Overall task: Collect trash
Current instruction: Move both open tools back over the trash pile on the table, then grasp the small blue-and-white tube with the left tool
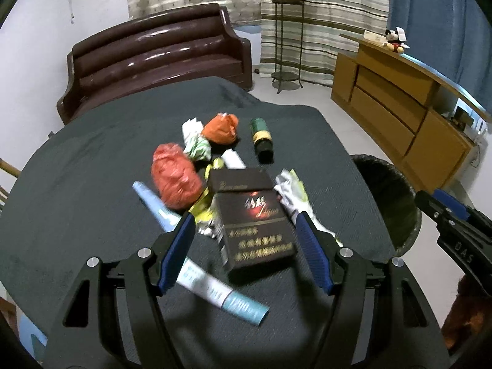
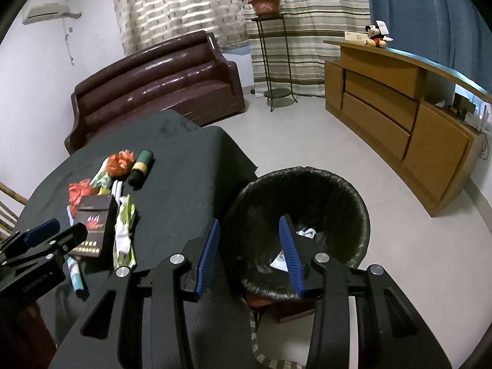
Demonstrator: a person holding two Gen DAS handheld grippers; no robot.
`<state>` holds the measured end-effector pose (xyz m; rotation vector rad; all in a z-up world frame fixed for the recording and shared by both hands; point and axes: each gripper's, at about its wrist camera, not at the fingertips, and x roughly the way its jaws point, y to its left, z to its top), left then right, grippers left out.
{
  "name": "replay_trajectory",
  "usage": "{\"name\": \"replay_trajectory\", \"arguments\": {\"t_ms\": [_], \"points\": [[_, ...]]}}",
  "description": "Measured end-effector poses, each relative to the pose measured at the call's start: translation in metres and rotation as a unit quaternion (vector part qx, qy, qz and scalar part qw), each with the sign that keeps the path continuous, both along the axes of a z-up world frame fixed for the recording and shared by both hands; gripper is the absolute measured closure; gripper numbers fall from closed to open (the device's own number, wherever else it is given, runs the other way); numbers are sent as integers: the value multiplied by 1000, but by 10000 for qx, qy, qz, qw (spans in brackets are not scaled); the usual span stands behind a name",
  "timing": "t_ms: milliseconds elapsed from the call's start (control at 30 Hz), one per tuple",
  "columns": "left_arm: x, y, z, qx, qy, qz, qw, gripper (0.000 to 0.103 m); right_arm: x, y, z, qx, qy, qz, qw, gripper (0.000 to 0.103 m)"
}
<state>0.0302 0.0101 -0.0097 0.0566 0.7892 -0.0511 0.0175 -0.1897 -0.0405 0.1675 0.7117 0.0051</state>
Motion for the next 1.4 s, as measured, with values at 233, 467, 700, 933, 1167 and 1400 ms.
{"name": "replay_trajectory", "arguments": {"t_ms": [233,467,700,933,1167,1400], "points": [[-23,3,-4,12,-14,36,10000,37,-18,9,1,-90,-55,36,9999,62],[-39,9,-18,45,119,93,9999,37,-28,17,-3,-139,-73,99,9998,59],[-34,19,-45,-135,559,238,9981,36,-32,22,-2,-208,-107,193,9995,59],[-38,31,-47,-202,549,323,9978,33,-32,24,-4,-214,-93,188,9996,59],[-47,55,-45,-239,538,507,9970,33,-30,24,-8,-210,-40,213,9995,59],[-50,64,-36,-318,410,549,9971,33,-29,25,-10,-184,-4,268,9995,59]]}}
